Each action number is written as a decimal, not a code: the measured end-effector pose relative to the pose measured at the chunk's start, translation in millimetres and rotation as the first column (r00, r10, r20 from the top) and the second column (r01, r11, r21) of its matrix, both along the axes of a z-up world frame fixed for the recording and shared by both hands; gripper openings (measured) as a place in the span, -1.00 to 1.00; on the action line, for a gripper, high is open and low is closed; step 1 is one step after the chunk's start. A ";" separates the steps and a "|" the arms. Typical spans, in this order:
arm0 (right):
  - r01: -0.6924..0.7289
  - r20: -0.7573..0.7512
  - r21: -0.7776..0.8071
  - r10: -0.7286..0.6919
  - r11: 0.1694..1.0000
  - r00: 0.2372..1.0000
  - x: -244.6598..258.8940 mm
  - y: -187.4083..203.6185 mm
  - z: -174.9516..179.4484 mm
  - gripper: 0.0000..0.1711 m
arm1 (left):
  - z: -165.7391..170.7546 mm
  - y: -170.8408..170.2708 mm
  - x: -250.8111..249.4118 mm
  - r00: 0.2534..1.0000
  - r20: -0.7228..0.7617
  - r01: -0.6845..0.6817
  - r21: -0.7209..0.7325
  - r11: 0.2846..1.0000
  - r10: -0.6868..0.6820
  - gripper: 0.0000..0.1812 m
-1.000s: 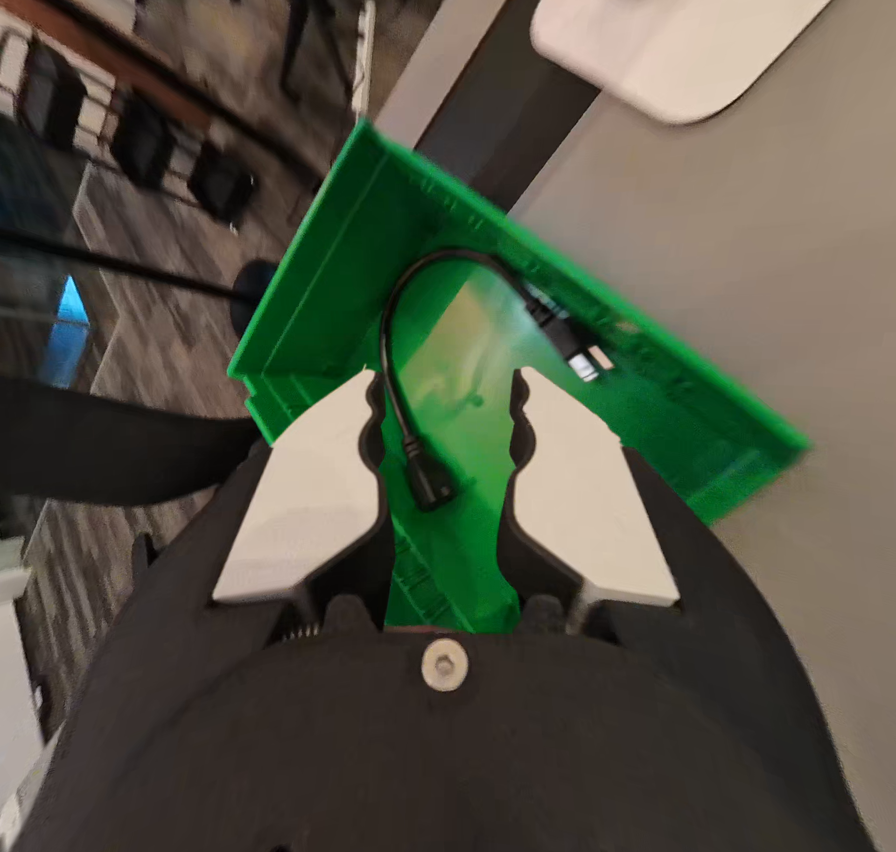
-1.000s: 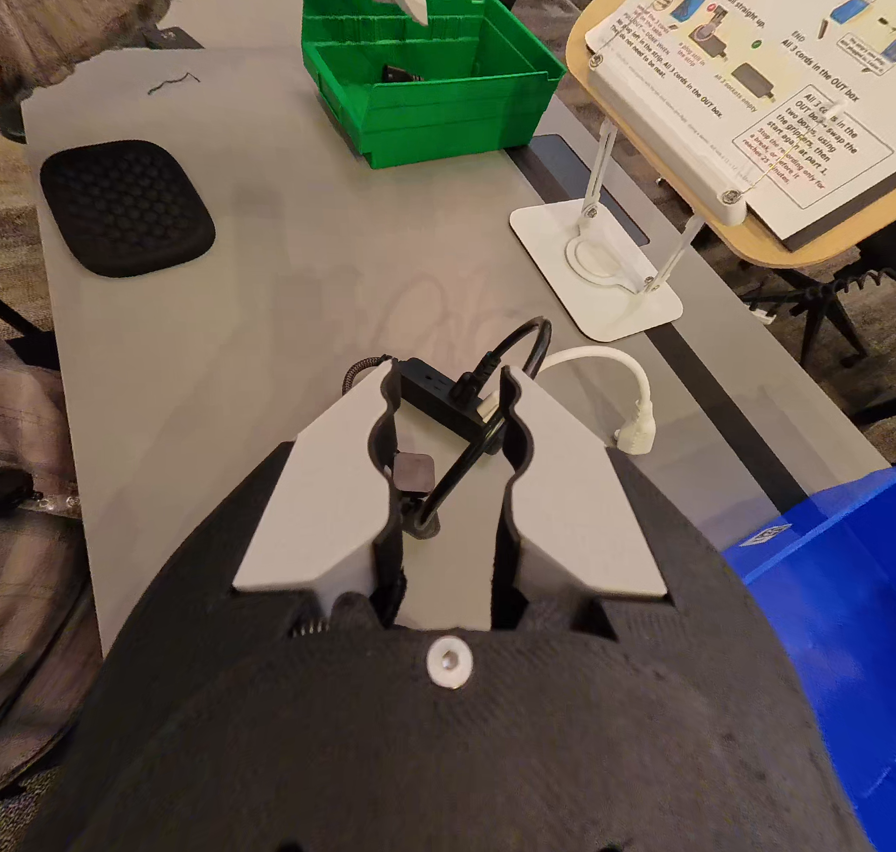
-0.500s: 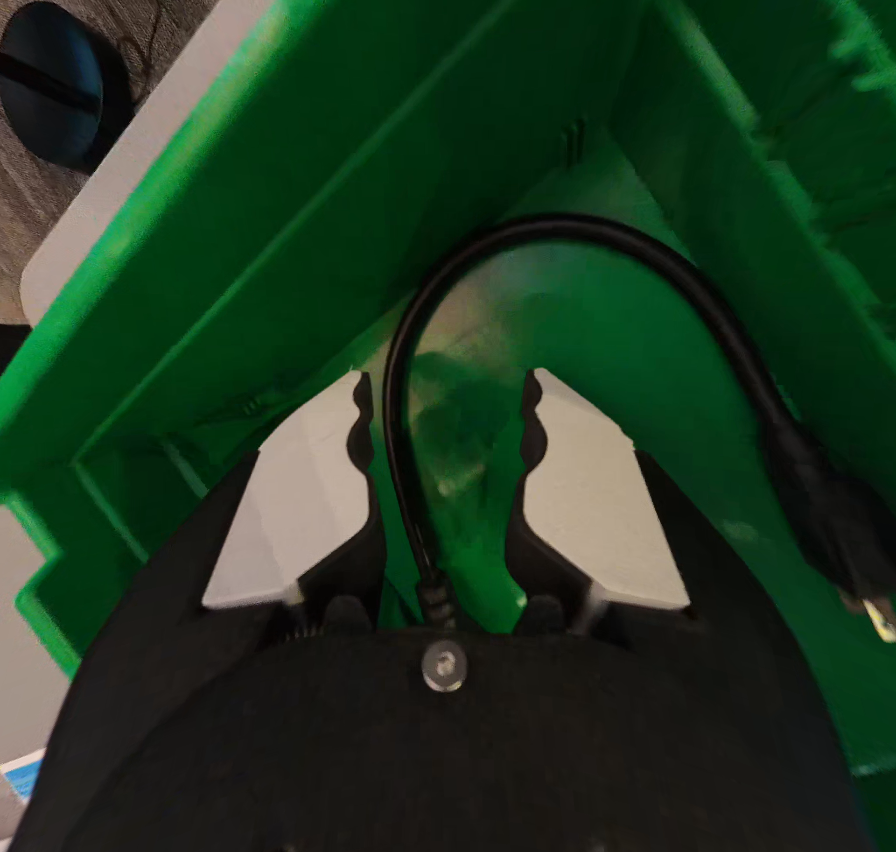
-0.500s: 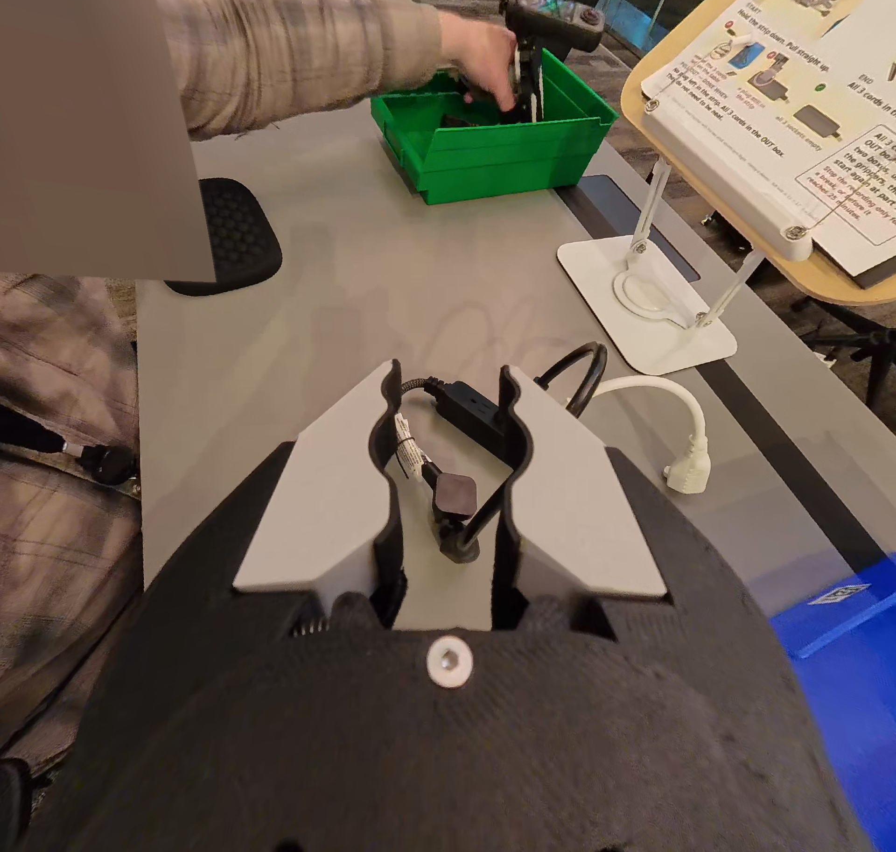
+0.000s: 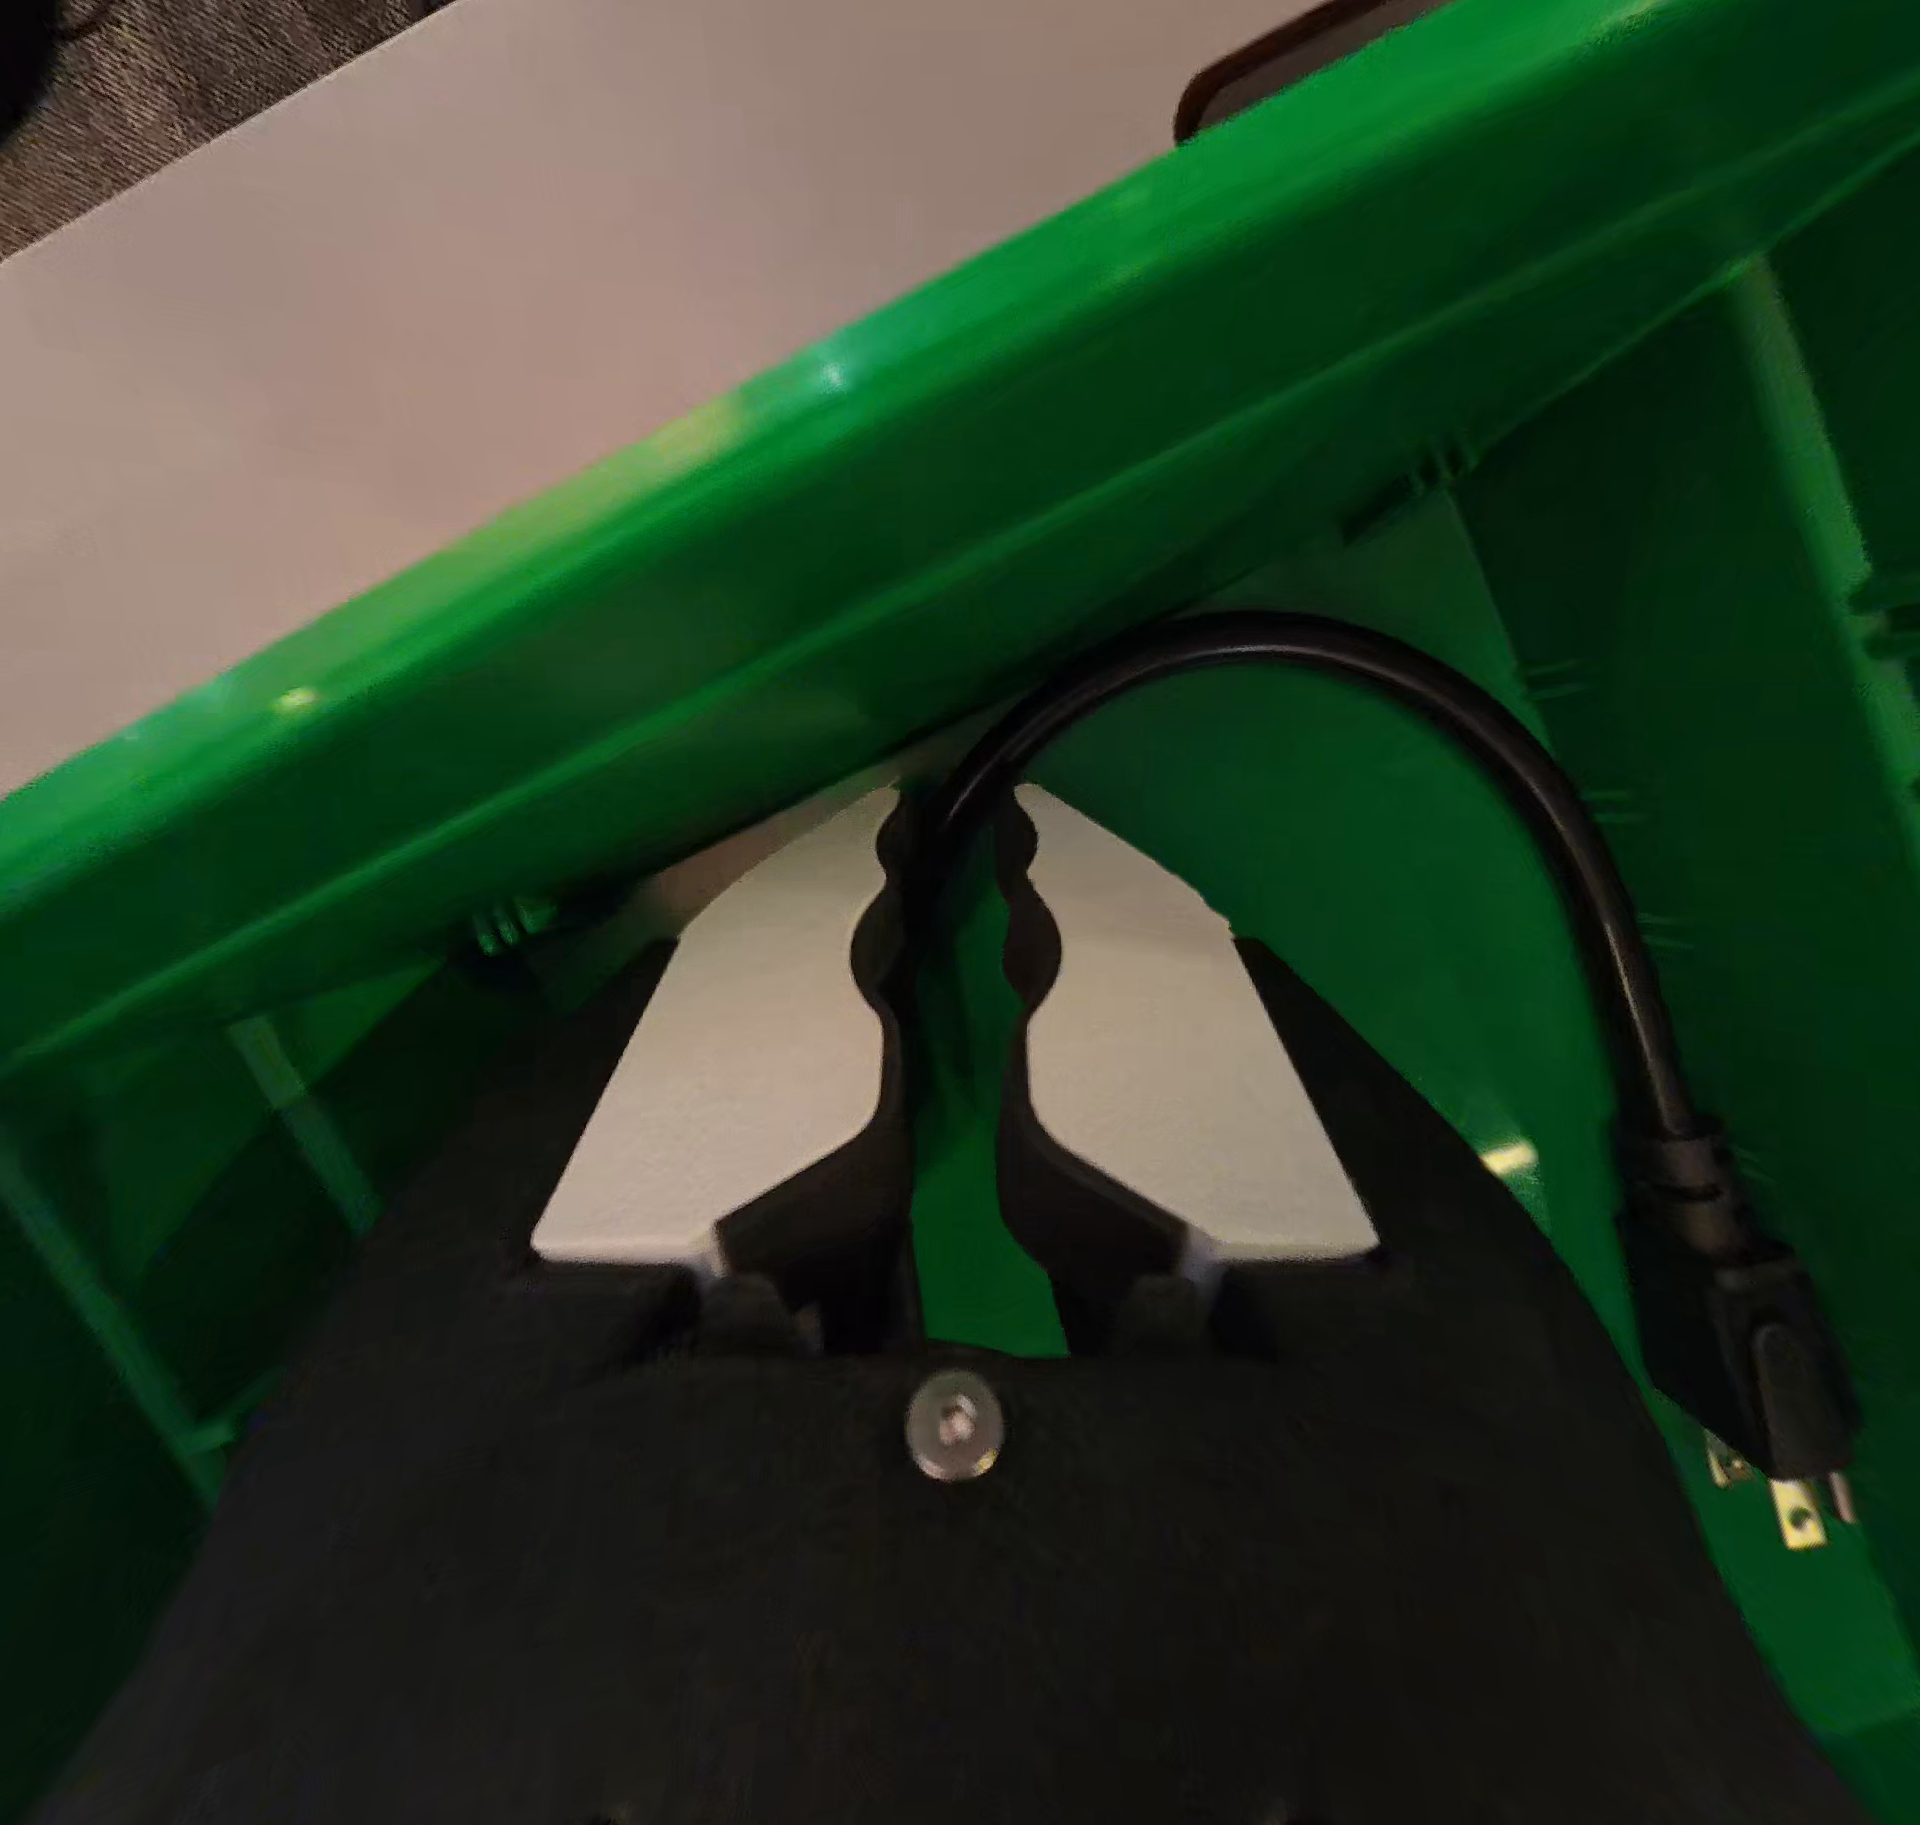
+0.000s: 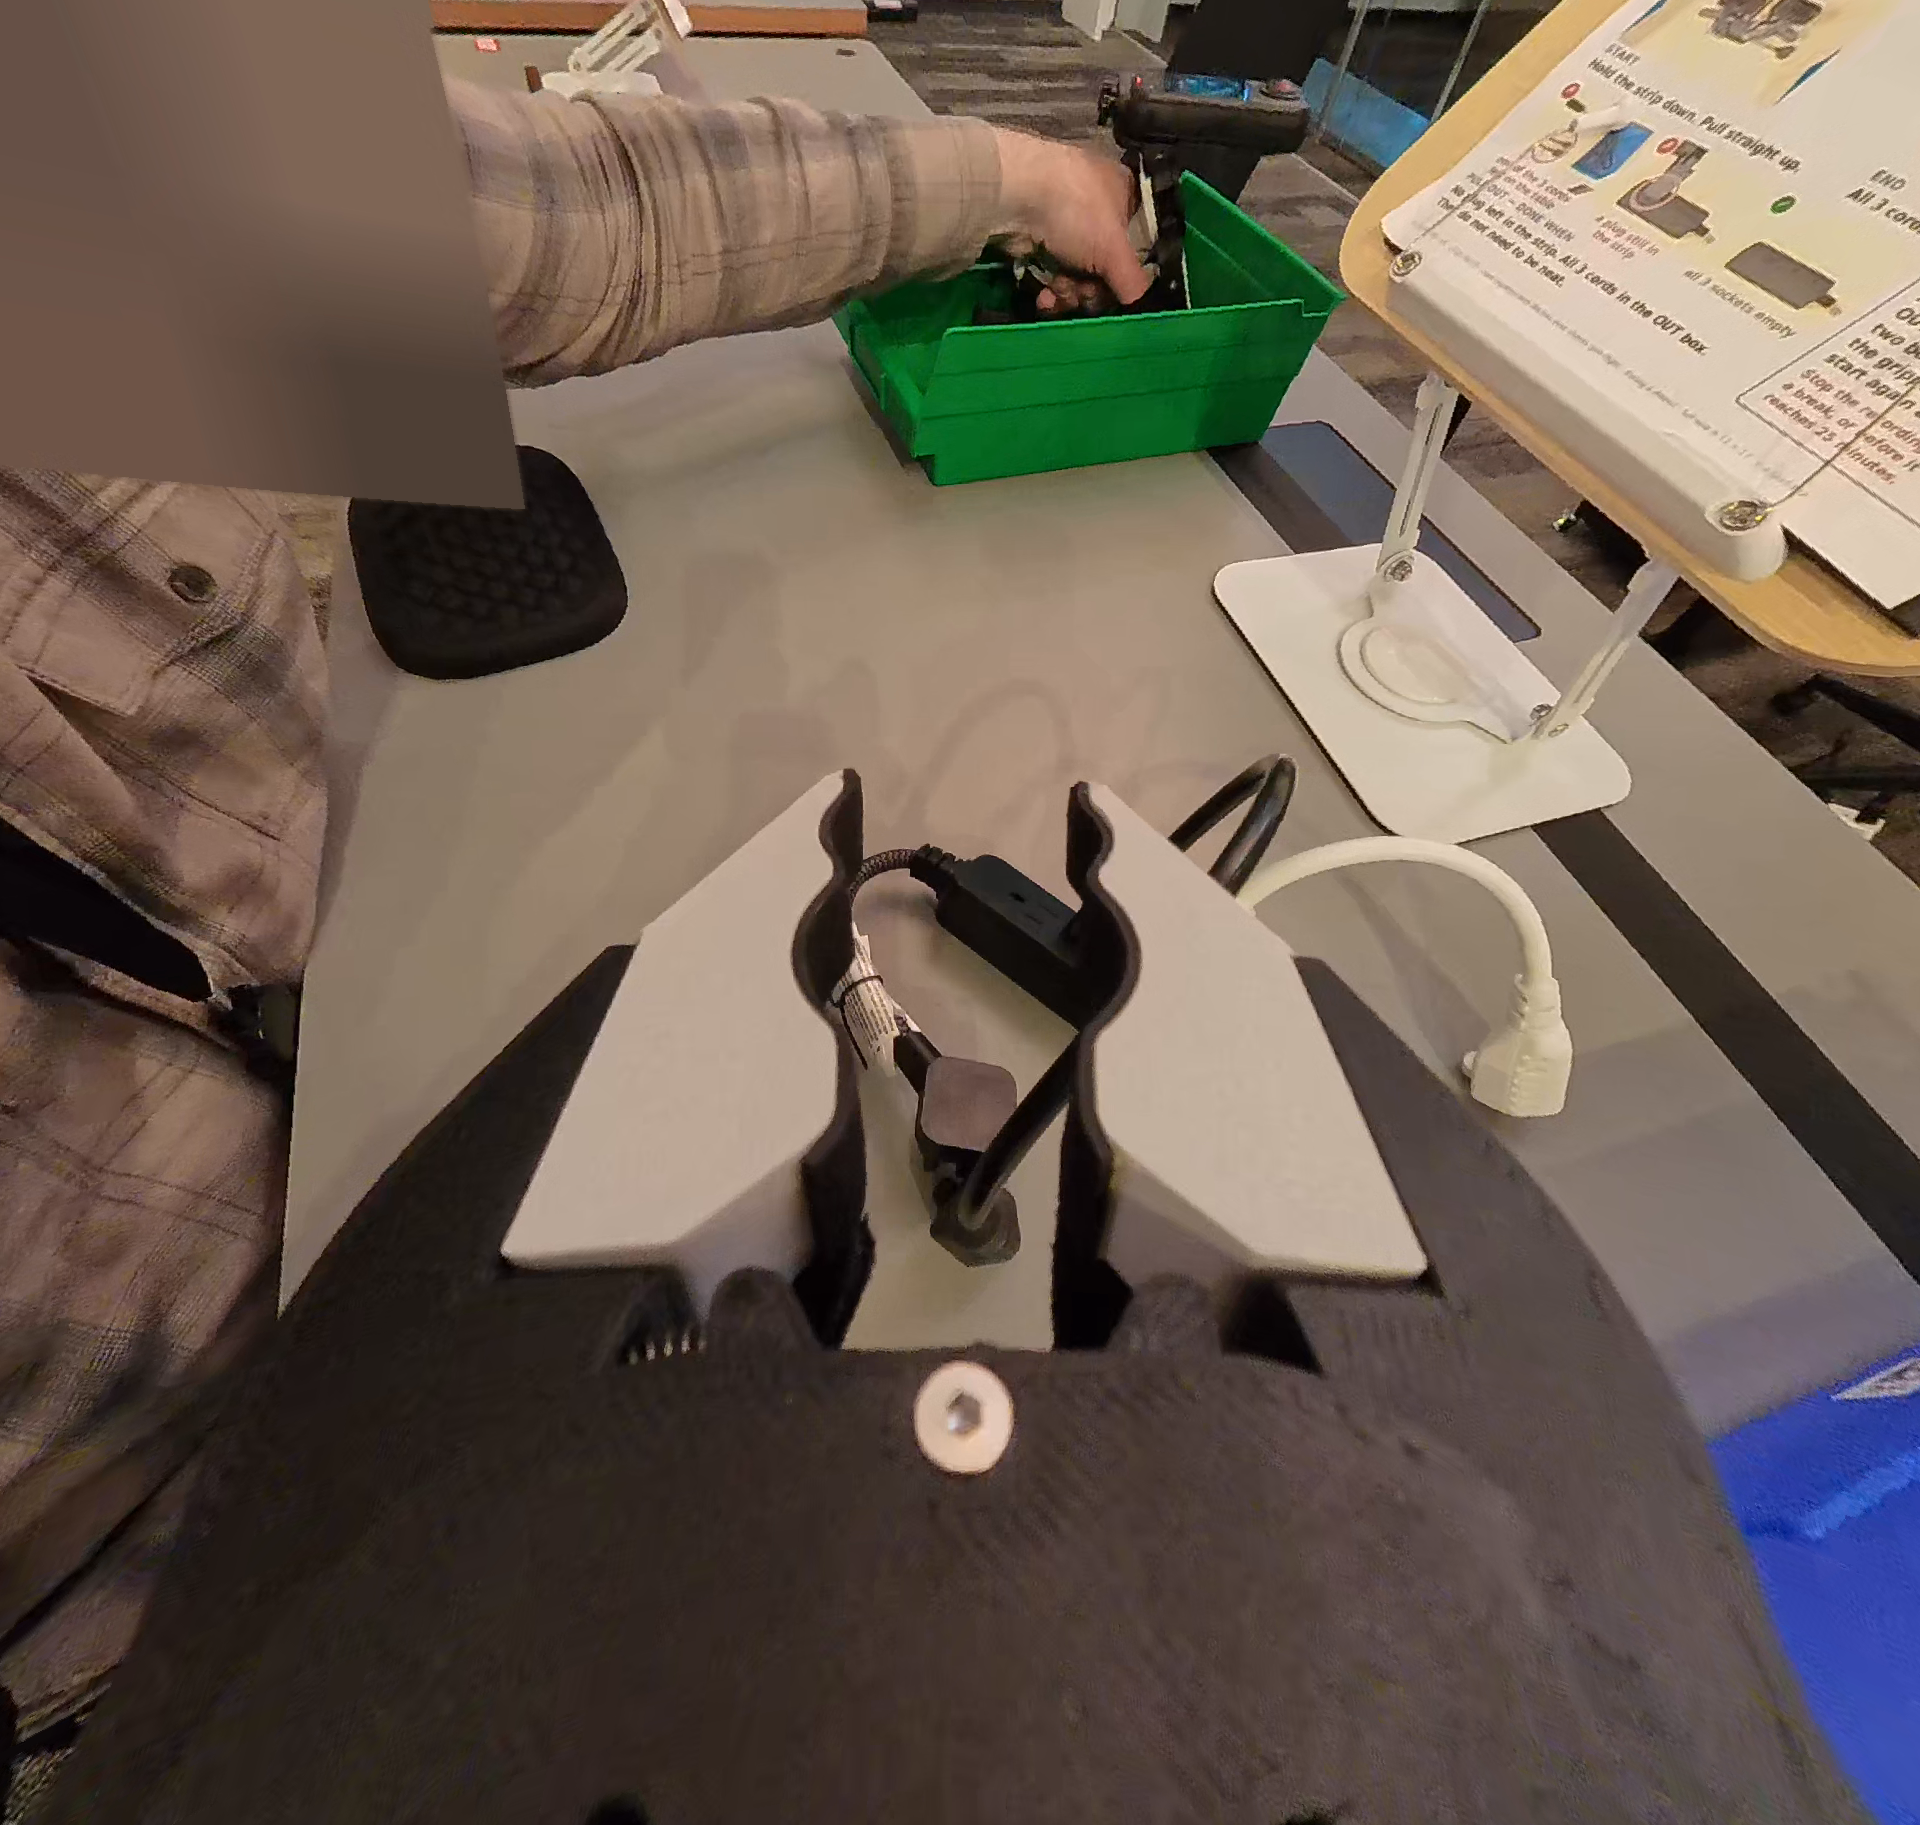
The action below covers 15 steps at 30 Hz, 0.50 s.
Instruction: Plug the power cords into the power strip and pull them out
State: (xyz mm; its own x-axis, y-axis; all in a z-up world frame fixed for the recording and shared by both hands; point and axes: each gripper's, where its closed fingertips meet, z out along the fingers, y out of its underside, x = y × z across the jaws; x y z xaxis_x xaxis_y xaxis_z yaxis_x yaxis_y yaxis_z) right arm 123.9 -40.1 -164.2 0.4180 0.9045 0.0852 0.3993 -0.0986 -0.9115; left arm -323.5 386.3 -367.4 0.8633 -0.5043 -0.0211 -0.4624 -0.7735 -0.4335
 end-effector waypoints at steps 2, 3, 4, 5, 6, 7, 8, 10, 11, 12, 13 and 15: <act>-0.006 -0.007 0.005 0.006 1.000 1.000 -2.2 -0.6 0.7 -0.57 | 0.2 -1.1 -0.3 0.999 -0.037 0.021 0.005 1.000 -0.021 -0.86; -0.008 -0.007 0.009 0.008 1.000 1.000 -2.7 -1.2 1.0 -0.57 | 0.4 -2.2 -0.8 0.997 -0.066 0.034 0.008 0.999 -0.034 -0.87; -0.009 -0.006 0.010 0.009 1.000 1.000 -2.7 -1.9 0.9 -0.57 | 0.8 -3.6 -1.9 0.993 -0.105 0.055 0.014 0.998 -0.053 -0.88; -0.009 -0.006 0.010 0.009 1.000 1.000 -2.4 -2.7 0.9 -0.57 | 1.6 -5.0 -2.9 0.988 -0.138 0.069 0.023 0.997 -0.065 -0.89; -0.009 -0.008 0.009 0.009 1.000 1.000 -2.0 -3.7 0.9 -0.58 | 3.4 -6.2 -3.3 0.985 -0.160 0.077 0.035 0.996 -0.070 -0.89; -0.010 -0.008 0.007 0.010 1.000 1.000 -1.5 -5.0 0.6 -0.58 | 7.4 -7.1 -3.4 0.983 -0.171 0.081 0.056 0.995 -0.070 -0.89; -0.010 -0.005 0.007 0.010 1.000 1.000 -0.6 -6.2 0.4 -0.58 | 12.9 -8.5 -3.4 0.982 -0.175 0.083 0.076 0.994 -0.068 -0.89; -0.009 -0.004 0.010 0.009 1.000 1.000 0.9 -9.0 0.9 -0.58 | 27.4 -12.6 -2.7 0.981 -0.179 0.096 0.128 0.987 -0.072 -0.90; -0.010 -0.006 0.012 0.010 1.000 1.000 1.4 -10.4 1.7 -0.58 | 35.4 -14.9 -2.8 0.981 -0.183 0.100 0.156 0.983 -0.071 -0.90; -0.010 -0.008 0.016 0.010 1.000 1.000 1.9 -11.7 2.5 -0.58 | 44.0 -17.3 -3.7 0.980 -0.189 0.104 0.188 0.977 -0.068 -0.90; -0.009 -0.011 0.020 0.009 1.000 1.000 2.2 -12.9 3.8 -0.58 | 53.4 -20.2 -3.4 0.980 -0.186 0.106 0.222 0.969 -0.065 -0.90; -0.012 -0.022 0.029 0.012 0.999 1.000 1.5 -15.8 6.4 -0.58 | 74.4 -28.8 -2.8 0.982 -0.179 0.109 0.295 0.949 -0.057 -0.90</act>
